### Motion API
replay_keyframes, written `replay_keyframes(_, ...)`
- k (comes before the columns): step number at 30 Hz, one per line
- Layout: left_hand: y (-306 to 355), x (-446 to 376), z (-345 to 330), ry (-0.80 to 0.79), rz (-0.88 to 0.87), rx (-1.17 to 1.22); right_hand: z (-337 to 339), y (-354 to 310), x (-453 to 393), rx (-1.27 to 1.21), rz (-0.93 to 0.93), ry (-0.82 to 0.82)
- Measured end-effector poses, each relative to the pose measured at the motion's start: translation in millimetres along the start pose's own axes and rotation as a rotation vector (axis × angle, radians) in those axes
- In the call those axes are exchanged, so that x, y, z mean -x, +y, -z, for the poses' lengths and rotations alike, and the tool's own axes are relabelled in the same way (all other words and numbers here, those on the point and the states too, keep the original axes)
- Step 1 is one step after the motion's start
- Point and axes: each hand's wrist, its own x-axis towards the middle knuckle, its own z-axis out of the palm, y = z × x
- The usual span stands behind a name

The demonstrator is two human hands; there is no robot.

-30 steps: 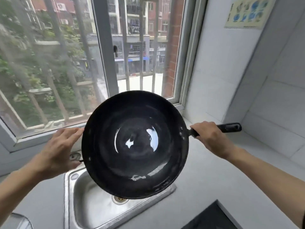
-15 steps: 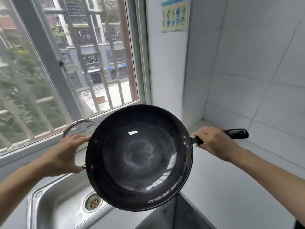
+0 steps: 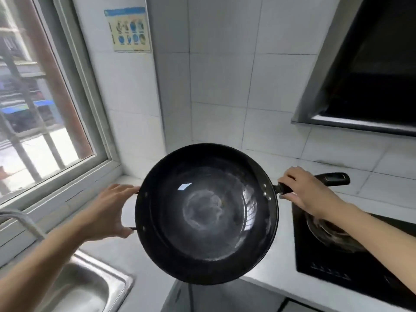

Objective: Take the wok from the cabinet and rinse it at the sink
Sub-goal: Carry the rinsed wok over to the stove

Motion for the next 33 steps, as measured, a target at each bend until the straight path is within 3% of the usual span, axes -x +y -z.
replay_keyframes(5, 36, -42, -35, -0.017, -0.192, 0.073, 35, 5, 95, 0.135, -0.206, -0.056)
replay_keyframes(12, 154, -95, -76, -0.163, -0.460, 0.097, 87, 21, 249, 0.261, -0.508, -0.091)
replay_keyframes(23, 436, -136, -119, -0.192, -0.823, 0.127, 153, 79, 516, 0.271, -0.853, -0.005)
replay_keyframes(33, 669, -133, -167, -0.252, -0.954, 0.141, 195, 156, 712, 0.274, -0.970, -0.012)
